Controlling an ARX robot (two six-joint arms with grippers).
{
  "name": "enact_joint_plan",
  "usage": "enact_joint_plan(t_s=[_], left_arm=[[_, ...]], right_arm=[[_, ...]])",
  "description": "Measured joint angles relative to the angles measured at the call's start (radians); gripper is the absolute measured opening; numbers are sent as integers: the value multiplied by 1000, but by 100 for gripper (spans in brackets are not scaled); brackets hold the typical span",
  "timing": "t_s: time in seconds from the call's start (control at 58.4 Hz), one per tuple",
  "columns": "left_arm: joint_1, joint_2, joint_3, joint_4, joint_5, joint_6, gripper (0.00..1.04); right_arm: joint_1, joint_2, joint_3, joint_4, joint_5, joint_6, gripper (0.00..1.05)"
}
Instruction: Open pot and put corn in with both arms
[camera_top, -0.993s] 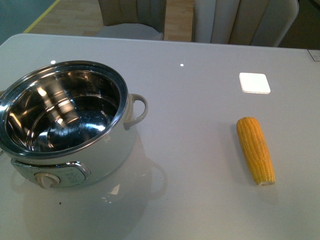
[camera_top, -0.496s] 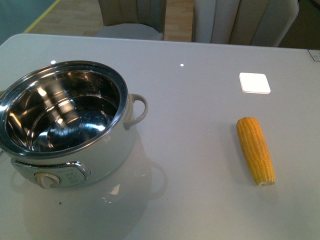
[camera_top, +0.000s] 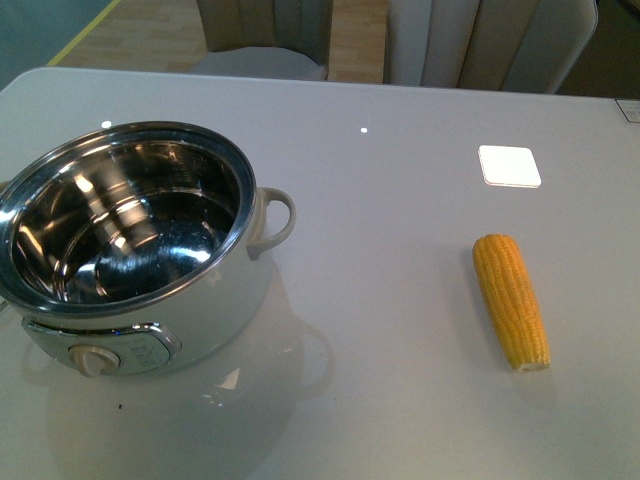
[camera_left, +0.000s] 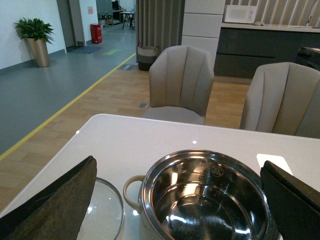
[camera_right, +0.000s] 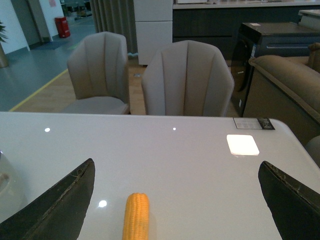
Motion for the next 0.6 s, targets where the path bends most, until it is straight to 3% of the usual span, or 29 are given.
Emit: enact_joint_plan(t_s=[0.051,0.137,0.223,0.377,0.599], left_arm=[[0,0,0,0,0,0,98],[0,0,0,0,2,0,98],[0,0,0,0,0,0,98],[0,0,0,0,0,0,98],[0,0,0,-1,0,0,98]], right_arm=[[-10,43,33,-89,-47,14,96],[-18,311,198,-461,-114,77,96],[-11,457,235,-591,-116,103,96],[26,631,240,-524,-122,146,96],[136,1100,300,-117,-34,177,96]])
